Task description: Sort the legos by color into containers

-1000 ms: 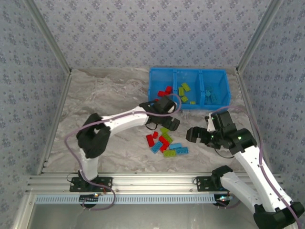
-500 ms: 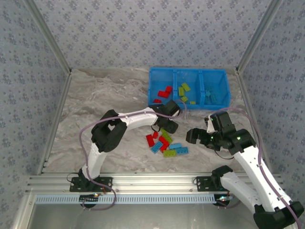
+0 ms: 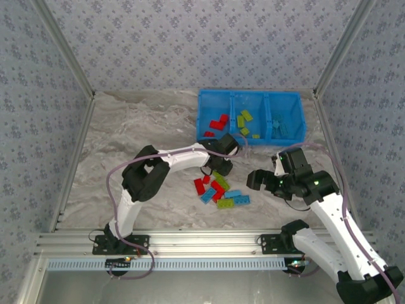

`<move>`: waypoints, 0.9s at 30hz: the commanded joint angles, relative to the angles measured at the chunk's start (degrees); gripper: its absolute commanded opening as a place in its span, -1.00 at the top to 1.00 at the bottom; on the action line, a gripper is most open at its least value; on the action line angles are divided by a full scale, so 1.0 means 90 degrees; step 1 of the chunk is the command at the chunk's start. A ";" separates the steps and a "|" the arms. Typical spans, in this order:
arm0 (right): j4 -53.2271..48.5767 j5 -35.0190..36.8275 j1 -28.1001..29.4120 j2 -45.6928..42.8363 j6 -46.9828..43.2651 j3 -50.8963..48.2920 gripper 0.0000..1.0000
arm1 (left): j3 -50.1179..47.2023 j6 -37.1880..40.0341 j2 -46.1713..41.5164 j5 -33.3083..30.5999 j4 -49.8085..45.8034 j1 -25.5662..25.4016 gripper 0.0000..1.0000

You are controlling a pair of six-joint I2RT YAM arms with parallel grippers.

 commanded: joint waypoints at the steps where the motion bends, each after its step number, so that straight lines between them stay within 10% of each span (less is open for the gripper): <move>1: 0.0056 0.0092 0.0043 -0.0062 0.0178 0.0289 -1.00 | -0.0001 0.0043 -0.0634 0.0218 0.0027 -0.0073 0.30; 9: 0.0046 0.0690 0.0035 -0.0307 0.0349 0.0676 -1.00 | 0.0810 0.1078 -0.1161 -0.0910 0.1135 -0.0295 0.38; 27: -0.0382 0.0973 0.0047 -0.0736 0.0639 0.1019 -1.00 | 0.7043 0.1488 0.2681 -0.1411 -0.0009 0.0296 -0.08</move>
